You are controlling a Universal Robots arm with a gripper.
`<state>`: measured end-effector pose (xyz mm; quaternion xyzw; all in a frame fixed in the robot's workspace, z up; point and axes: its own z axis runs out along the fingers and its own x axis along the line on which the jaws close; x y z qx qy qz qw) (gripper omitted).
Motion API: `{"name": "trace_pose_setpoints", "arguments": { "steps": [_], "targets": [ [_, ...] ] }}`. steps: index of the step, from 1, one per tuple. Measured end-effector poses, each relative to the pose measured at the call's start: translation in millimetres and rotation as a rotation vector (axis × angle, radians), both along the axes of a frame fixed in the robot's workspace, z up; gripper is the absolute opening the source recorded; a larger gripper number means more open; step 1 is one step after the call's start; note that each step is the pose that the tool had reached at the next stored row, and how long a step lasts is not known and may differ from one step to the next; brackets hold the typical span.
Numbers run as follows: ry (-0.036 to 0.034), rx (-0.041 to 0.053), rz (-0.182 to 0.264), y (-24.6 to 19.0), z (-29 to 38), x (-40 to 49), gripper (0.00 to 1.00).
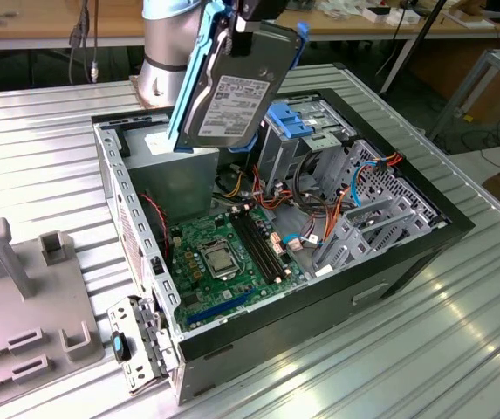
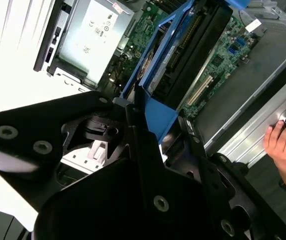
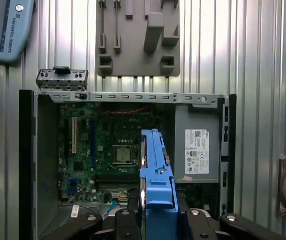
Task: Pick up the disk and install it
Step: 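Pick up the disk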
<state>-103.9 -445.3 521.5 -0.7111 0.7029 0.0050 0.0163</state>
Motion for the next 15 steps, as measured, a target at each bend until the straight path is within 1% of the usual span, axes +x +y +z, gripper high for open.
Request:
{"name": "trace_pose_setpoints", "arguments": {
  "steps": [1, 3, 4, 6, 8, 9, 15],
  "targets": [
    [0.0, 0.0, 0.0, -2.1, -0.2, 3.4, 0.37],
    [0.0, -0.0001, 0.0, -3.6, -0.6, 9.3, 0.37],
    [0.0, 0.0, 0.0, -5.1, -1.0, 15.4, 0.37],
    [0.0, 0.0, 0.0, -6.4, -1.5, 21.7, 0.37],
    [0.0, 0.0, 0.0, -8.4, -2.3, 31.6, 0.37],
    [-0.0001, 0.0001, 0.0, -8.6, -2.4, 34.0, 0.37],
    [0.0, 0.0, 0.0, -8.6, -2.4, 34.3, 0.37]
  ]
}}
